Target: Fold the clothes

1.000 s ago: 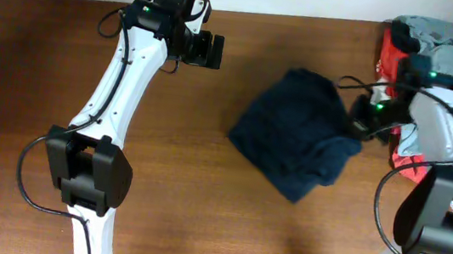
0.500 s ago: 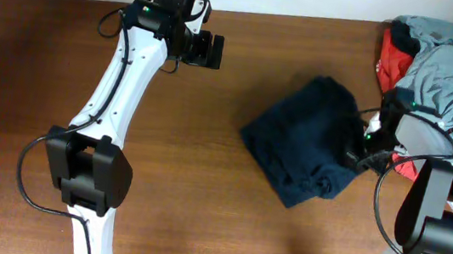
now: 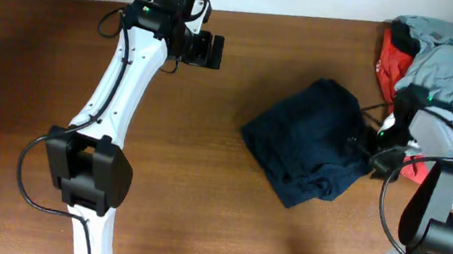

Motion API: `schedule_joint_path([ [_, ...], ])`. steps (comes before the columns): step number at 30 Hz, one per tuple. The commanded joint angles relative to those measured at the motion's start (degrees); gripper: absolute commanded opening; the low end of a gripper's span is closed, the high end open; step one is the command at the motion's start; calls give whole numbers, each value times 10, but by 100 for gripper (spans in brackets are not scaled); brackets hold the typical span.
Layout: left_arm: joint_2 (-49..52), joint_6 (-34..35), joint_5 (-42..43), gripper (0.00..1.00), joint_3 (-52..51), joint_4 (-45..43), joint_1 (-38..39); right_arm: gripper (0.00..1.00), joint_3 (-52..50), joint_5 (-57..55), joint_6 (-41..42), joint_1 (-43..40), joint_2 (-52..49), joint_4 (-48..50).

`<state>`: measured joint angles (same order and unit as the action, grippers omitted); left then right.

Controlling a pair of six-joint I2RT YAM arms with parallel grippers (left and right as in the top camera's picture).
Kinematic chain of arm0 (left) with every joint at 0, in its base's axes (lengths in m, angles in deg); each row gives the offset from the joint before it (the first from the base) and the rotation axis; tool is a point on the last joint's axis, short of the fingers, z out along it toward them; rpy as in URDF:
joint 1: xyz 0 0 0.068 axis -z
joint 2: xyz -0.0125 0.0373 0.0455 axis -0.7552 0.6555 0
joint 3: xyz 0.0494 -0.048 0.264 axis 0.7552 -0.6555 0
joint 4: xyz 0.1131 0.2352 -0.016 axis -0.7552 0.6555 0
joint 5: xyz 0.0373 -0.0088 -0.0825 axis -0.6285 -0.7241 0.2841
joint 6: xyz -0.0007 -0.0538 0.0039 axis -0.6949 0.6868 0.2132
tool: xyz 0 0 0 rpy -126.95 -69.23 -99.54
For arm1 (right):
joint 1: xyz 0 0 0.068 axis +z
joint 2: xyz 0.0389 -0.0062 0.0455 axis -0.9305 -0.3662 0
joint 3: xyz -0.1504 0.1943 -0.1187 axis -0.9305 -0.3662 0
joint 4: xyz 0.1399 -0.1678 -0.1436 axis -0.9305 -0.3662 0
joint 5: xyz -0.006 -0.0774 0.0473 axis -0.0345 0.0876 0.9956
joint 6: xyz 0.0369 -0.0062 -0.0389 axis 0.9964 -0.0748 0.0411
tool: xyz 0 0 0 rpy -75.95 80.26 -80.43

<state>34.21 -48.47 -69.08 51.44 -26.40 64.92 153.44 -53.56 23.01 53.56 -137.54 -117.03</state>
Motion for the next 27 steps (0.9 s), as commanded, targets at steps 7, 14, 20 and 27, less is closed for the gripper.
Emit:
schedule_joint_path([
  [7,16,-64,71,99,-3,-3,2,88,125,78,-54,-2,9,-58],
  [14,17,-186,99,99,-3,0,47,88,267,135,-62,-6,9,-101],
  [20,30,-307,106,69,-3,-5,122,88,340,135,-62,-25,9,-130],
  [27,83,-344,90,6,-3,-76,199,86,345,158,-62,-51,9,-141],
])
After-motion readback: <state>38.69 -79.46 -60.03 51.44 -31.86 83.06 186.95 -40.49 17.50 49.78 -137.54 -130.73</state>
